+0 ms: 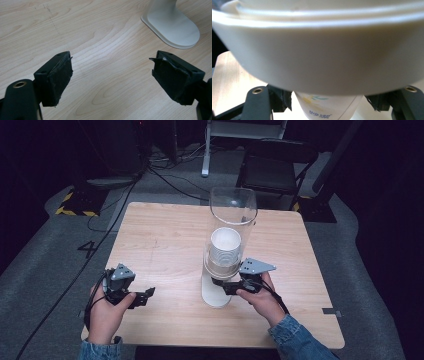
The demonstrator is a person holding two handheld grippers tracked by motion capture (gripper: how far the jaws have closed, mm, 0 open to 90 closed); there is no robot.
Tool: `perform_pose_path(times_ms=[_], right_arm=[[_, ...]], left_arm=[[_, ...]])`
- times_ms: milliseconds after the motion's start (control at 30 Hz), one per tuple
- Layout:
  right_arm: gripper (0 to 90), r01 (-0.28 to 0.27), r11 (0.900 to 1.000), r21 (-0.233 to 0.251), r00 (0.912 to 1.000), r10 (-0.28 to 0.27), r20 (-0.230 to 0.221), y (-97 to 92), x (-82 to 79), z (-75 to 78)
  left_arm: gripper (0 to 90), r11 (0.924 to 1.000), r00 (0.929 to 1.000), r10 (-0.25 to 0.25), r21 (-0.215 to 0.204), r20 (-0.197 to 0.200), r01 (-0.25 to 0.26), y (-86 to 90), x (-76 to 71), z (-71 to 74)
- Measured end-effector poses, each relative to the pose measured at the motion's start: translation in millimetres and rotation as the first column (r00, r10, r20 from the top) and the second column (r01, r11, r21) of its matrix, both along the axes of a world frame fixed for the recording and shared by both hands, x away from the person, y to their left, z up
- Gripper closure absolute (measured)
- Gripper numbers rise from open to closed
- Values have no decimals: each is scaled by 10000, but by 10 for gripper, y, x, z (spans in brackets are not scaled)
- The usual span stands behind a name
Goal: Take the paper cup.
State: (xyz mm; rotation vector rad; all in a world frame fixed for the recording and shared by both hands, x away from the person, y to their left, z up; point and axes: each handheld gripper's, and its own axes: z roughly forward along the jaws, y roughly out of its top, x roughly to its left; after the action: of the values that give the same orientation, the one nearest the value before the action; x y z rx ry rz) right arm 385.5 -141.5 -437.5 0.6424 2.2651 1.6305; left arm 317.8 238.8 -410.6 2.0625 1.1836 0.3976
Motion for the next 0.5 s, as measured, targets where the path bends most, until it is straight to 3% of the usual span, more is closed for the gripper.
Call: perform_pose_path(times_ms=[267, 500], right_arm=[[324, 2, 9999, 108, 10000, -3, 13, -5, -11, -21], [326, -107, 9999, -96, 9989, 111, 463, -17, 12, -38]], left_arm=[[162, 10000, 10000, 15, -42, -32, -15, -4, 1, -7], [162, 10000, 10000, 11, -49, -30, -11, -8, 2, -9]])
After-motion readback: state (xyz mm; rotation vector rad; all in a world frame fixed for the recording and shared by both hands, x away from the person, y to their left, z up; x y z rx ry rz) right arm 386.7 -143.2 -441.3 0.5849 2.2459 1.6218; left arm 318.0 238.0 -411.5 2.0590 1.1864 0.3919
